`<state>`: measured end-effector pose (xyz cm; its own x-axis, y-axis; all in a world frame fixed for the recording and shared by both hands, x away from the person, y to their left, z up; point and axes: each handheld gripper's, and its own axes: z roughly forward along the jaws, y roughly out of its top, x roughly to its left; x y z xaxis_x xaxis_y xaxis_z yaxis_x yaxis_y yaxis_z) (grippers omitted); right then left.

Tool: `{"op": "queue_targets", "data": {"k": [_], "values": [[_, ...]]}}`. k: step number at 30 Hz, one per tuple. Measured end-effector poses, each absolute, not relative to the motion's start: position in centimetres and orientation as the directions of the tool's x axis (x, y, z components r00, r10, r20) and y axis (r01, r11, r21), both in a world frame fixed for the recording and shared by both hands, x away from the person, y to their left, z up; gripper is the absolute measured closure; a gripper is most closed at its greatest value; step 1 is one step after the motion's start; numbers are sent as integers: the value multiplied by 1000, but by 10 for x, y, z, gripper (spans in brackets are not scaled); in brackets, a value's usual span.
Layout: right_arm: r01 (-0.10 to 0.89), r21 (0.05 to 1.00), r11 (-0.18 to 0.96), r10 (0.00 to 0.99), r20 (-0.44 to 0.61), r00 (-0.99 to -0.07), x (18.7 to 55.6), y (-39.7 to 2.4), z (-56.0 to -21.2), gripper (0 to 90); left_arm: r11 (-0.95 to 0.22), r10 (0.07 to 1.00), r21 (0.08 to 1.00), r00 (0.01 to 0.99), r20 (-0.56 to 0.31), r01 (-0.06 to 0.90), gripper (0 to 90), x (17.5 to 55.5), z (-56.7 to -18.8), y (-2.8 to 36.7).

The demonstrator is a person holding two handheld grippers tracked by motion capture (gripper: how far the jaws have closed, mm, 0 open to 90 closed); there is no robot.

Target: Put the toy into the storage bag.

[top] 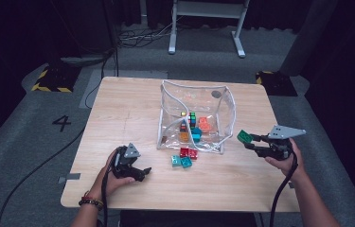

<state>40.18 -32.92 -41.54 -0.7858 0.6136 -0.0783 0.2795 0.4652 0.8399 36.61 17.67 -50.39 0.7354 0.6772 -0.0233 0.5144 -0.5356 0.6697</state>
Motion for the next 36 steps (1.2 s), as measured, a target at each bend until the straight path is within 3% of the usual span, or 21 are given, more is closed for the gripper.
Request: {"op": "queue_targets", "data": {"k": [11,36], "values": [[221,854,471,620,-142,-772,415,-332,-377,592,-537,683,670,731,-13,513,91,366,-504,177],[135,891,434,566,-153,-810,453,-288,-313,592,-536,682,670,731,-14,513,92,367,-504,177]]}}
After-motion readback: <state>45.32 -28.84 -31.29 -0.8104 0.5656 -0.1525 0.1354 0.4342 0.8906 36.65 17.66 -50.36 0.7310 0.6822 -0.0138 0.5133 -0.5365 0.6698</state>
